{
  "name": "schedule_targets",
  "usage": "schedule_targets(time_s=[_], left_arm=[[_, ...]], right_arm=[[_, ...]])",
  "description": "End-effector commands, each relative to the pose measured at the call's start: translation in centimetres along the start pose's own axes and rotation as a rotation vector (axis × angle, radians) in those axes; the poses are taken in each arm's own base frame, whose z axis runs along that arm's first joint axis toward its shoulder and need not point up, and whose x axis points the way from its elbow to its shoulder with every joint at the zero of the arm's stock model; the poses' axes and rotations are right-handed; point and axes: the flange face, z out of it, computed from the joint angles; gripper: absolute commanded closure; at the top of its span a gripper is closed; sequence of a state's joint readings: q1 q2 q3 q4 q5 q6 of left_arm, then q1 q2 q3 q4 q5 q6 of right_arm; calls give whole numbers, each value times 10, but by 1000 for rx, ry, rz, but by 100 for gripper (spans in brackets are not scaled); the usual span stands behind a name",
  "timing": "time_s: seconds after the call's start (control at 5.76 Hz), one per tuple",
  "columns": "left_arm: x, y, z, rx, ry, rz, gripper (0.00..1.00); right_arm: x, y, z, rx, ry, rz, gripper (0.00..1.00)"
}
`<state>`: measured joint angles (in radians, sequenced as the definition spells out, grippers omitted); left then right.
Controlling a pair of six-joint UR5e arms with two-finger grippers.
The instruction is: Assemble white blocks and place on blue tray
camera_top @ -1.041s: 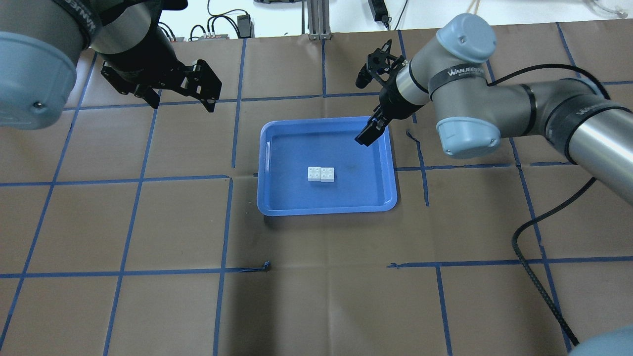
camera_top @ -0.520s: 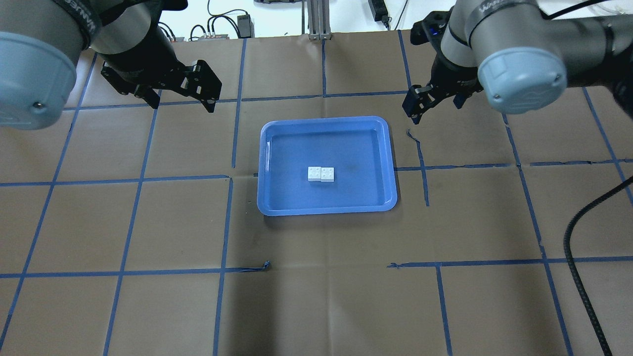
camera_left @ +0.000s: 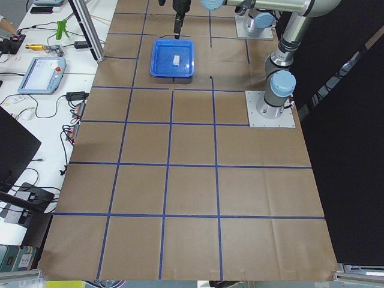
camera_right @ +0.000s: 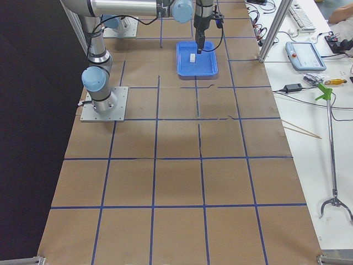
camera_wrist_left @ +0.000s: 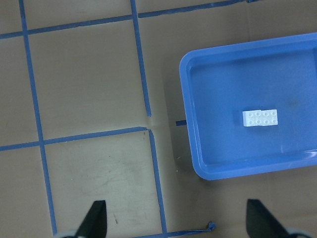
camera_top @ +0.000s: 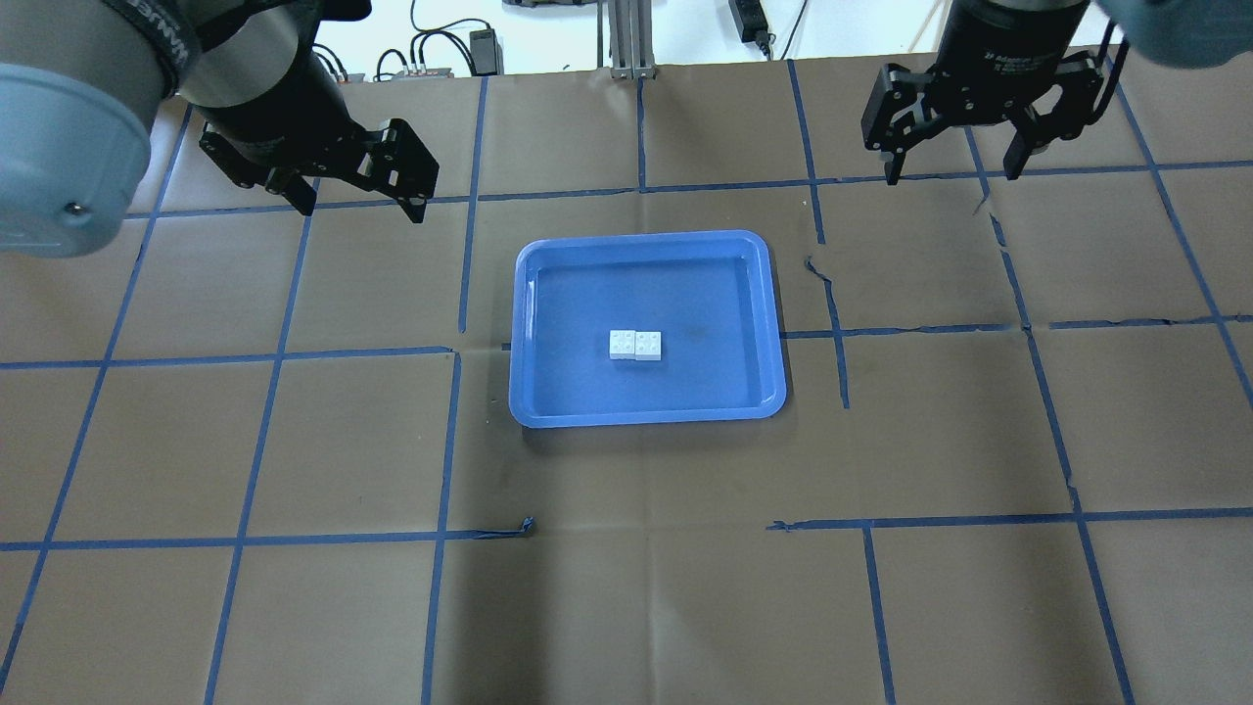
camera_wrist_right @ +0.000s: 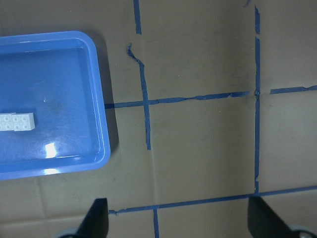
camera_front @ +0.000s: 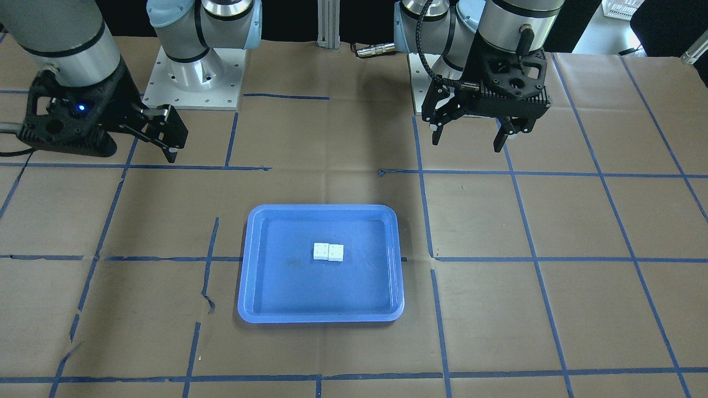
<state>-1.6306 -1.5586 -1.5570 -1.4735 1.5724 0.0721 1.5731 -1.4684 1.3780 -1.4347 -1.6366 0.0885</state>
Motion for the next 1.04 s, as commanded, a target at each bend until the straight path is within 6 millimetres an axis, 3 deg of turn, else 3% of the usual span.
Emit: schedule_targets(time_s=[0.0,0.87], left_arm=[[0,0,1,-1,0,0,1],[0,0,0,-1,0,0,1]], right_arm=[[-3,9,-13,-19,-44,28,0],[-2,10,-2,-39,-42,32,0]])
